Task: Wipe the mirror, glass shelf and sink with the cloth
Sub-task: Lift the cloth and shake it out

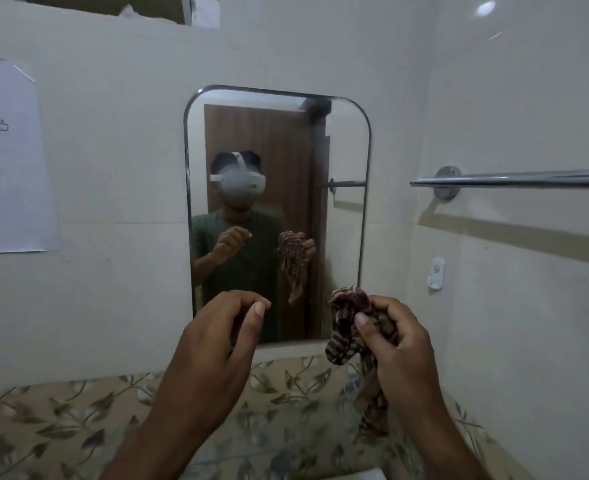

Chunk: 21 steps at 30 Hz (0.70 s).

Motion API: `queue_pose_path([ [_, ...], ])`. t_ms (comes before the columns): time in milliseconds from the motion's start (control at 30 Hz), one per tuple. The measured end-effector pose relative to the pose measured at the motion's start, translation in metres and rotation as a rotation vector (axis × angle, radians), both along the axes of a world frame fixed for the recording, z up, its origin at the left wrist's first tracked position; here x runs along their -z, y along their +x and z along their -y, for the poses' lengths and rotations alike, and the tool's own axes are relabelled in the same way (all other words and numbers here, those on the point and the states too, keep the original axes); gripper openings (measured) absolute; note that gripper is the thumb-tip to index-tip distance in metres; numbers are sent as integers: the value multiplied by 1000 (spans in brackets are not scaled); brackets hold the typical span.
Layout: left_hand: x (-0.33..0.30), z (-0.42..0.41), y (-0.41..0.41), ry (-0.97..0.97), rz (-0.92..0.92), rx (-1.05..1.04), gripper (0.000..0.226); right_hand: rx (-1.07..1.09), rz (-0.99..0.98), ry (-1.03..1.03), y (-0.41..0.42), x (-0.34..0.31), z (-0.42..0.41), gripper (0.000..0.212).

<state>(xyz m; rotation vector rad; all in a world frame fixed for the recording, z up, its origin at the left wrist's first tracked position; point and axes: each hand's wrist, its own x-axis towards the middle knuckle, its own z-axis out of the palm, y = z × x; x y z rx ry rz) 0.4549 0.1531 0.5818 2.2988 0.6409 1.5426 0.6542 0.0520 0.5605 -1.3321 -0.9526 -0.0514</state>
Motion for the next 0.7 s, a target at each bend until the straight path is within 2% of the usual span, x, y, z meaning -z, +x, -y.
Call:
queue_pose_path([
  [367, -9, 19, -15, 7, 11, 86, 19, 99, -21, 102, -7, -12, 53, 15],
  [700, -16, 25, -21, 3, 3, 42, 17, 119, -42, 155, -10, -25, 66, 13],
])
